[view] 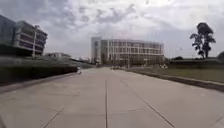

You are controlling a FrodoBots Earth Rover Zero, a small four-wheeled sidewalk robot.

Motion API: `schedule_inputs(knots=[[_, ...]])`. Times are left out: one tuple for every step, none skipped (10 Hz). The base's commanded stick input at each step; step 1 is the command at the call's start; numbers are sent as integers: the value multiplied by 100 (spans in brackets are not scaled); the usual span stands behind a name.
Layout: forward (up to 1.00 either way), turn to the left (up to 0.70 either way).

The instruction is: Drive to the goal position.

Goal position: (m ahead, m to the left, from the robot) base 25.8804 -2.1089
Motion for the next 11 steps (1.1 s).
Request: schedule_inputs(knots=[[70, 0], [70, 0], [70, 0], [70, 0], [70, 0], [70, 0], [70, 0], [70, 0], [70, 0], [70, 0], [70, 0]])
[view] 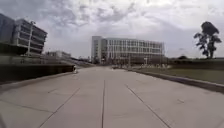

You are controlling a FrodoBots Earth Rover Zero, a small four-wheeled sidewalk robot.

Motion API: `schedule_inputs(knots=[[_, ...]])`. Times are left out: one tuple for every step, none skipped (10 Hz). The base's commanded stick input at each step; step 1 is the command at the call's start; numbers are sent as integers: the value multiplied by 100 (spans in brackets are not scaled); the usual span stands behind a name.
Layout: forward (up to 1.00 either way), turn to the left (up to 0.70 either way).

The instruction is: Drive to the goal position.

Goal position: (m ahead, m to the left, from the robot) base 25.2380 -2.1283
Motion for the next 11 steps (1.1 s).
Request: schedule_inputs(knots=[[70, 0], [70, 3], [70, 6], [70, 12], [70, 22], [70, 34], [70, 5], [70, 0], [70, 0], [70, 0], [70, 0]])
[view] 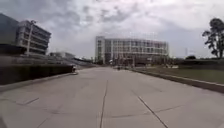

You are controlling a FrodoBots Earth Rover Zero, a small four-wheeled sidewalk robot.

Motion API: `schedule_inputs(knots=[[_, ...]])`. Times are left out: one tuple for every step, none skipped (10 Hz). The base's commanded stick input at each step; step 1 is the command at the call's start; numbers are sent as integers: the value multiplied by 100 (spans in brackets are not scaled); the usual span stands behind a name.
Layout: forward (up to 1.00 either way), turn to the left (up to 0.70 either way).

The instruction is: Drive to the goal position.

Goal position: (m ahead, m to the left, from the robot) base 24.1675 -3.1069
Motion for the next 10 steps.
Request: schedule_inputs(knots=[[70, 0], [70, 0], [70, 0], [70, 0], [70, 0], [70, 0], [70, 0], [70, 0], [70, 0], [70, 0]])
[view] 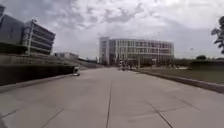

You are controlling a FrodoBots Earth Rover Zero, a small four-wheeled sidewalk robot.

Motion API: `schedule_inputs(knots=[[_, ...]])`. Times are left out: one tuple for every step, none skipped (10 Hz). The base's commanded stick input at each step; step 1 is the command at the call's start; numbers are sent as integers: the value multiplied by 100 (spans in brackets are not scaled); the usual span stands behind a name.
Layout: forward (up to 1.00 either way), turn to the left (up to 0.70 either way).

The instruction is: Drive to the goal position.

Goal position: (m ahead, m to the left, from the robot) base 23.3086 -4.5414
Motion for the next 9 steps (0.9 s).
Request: schedule_inputs(knots=[[70, 0], [70, 0], [70, 0], [70, 0], [70, 0], [70, 0], [70, 0], [70, 0], [70, 0]])
